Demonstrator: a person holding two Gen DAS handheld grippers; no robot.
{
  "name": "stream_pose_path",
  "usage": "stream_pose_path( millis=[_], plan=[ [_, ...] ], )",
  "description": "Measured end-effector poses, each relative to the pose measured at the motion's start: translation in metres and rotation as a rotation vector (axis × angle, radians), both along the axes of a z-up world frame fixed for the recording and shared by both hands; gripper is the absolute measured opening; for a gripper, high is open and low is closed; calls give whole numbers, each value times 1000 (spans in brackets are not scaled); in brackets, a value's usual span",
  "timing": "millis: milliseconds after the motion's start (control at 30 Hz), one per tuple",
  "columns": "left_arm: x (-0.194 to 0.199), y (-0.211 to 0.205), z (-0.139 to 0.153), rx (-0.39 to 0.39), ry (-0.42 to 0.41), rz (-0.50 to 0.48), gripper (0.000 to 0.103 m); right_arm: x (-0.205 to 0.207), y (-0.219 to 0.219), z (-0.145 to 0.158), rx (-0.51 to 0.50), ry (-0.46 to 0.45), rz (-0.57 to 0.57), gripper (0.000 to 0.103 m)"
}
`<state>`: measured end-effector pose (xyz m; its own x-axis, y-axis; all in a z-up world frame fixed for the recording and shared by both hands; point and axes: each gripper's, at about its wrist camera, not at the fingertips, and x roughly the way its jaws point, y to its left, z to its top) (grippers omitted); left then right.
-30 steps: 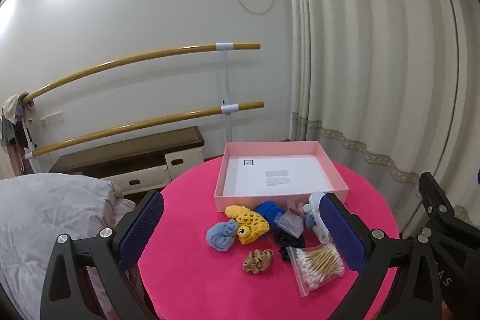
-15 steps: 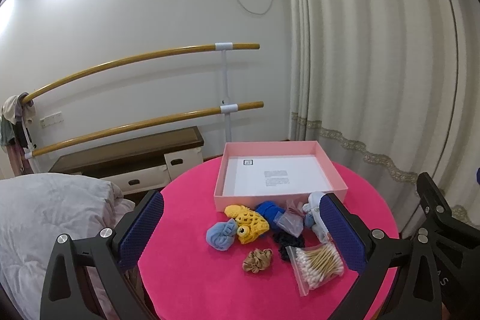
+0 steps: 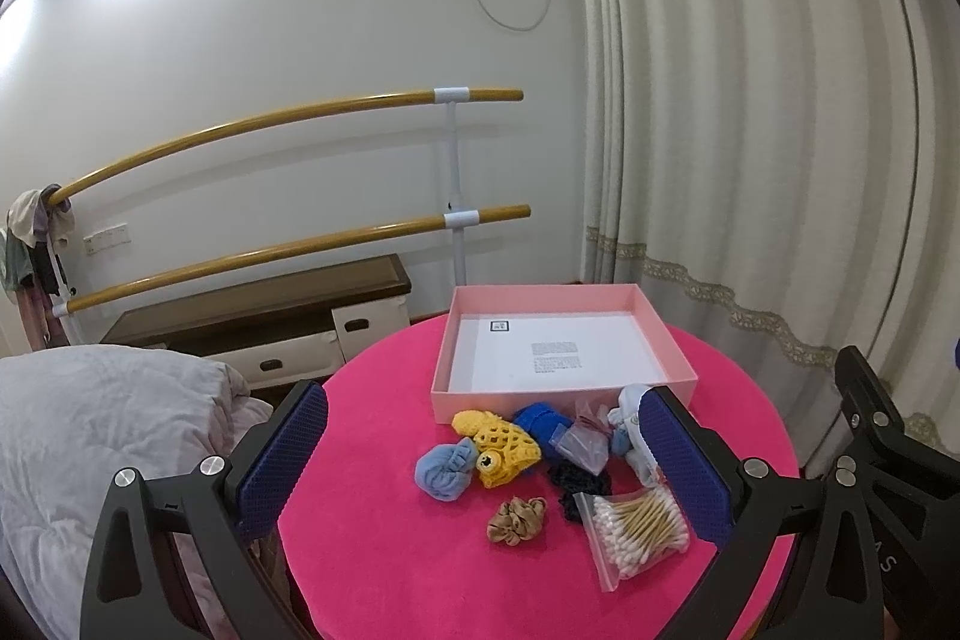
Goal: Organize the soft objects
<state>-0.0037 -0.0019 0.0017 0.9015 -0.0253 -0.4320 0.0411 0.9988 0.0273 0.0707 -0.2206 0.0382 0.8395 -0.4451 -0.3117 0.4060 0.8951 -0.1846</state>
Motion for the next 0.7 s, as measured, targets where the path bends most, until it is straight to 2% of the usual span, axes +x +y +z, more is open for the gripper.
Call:
stream_pose_path(
  millis=[700],
  plan=[
    [5,2,-2,-2,20,-3,103,4,-2,2,6,27,-4,103]
  ],
)
